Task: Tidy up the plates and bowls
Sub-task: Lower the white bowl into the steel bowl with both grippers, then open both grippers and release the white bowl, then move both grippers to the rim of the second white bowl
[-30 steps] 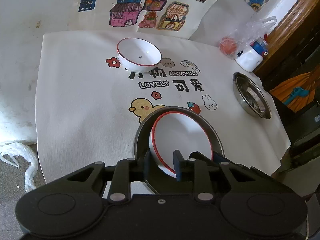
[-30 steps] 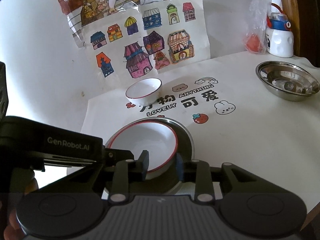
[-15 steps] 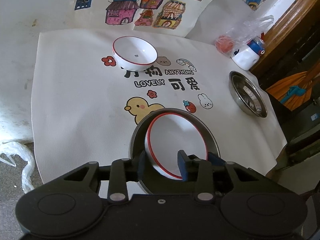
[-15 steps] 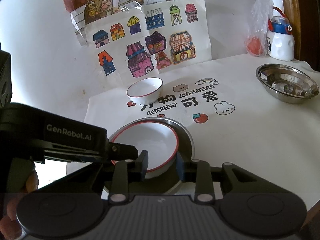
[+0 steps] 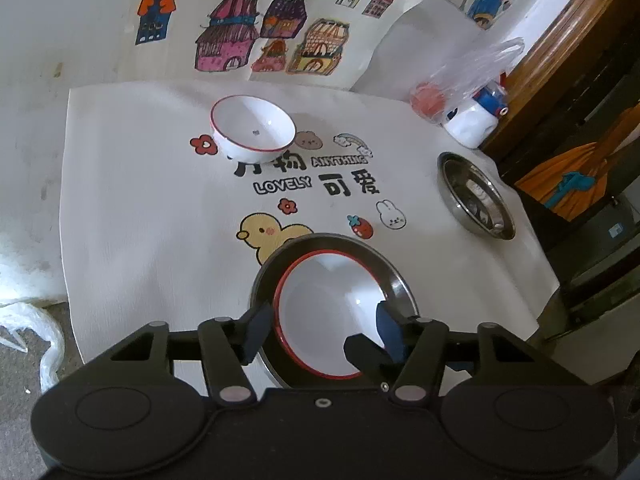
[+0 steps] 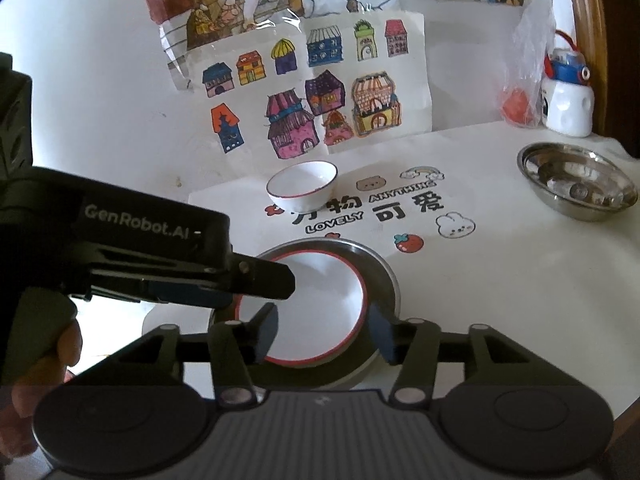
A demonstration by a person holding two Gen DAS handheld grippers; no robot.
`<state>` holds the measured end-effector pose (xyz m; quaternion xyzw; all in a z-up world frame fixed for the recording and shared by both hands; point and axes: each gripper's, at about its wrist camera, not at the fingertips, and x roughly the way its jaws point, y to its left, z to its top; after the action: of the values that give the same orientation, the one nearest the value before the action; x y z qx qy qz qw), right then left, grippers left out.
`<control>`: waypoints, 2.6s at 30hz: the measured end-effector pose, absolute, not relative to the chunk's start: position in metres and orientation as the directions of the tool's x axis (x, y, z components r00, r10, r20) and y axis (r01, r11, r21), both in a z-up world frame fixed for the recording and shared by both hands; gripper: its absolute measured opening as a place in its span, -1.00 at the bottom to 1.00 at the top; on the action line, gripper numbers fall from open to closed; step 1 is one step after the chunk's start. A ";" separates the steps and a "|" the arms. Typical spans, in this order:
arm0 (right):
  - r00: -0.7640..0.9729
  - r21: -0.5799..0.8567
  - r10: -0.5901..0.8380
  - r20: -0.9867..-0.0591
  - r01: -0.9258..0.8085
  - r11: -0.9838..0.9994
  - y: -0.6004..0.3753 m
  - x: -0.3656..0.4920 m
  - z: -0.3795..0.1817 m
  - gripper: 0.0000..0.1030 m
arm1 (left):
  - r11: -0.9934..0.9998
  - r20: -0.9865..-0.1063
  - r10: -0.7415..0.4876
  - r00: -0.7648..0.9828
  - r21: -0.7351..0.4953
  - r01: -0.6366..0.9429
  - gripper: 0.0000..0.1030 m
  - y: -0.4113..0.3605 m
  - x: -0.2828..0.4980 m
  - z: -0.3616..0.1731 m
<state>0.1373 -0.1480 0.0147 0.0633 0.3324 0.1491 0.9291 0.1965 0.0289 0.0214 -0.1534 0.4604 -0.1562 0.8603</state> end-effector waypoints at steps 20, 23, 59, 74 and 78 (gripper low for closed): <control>0.819 0.294 0.314 -0.480 -0.187 0.937 -0.181 0.151 0.029 0.99 | 0.925 -0.599 -0.294 0.745 -0.373 0.065 0.95 0.078 0.216 0.043; 0.827 0.311 0.315 -0.465 -0.181 0.933 -0.186 0.166 0.032 0.99 | 0.941 -0.595 -0.238 0.768 -0.336 0.031 0.98 0.086 0.226 0.039; 0.699 0.269 0.397 -0.595 -0.292 0.918 -0.142 0.367 -0.023 0.99 | 0.969 -0.678 -0.165 0.716 -0.248 -0.011 0.98 0.100 0.356 -0.028; 0.703 0.215 0.382 -0.600 -0.318 0.923 -0.133 0.367 -0.030 0.90 | 0.982 -0.667 -0.125 0.734 -0.190 -0.006 0.91 0.095 0.360 -0.033; 0.696 0.222 0.403 -0.594 -0.339 0.914 -0.131 0.366 -0.029 0.73 | 0.984 -0.662 -0.129 0.738 -0.180 0.010 0.81 0.094 0.358 -0.032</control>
<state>0.3656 -0.1311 -0.0290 0.0477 0.3333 0.2018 0.9197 0.3581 0.0939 -0.0323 -0.0824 0.3597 -0.0374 0.9287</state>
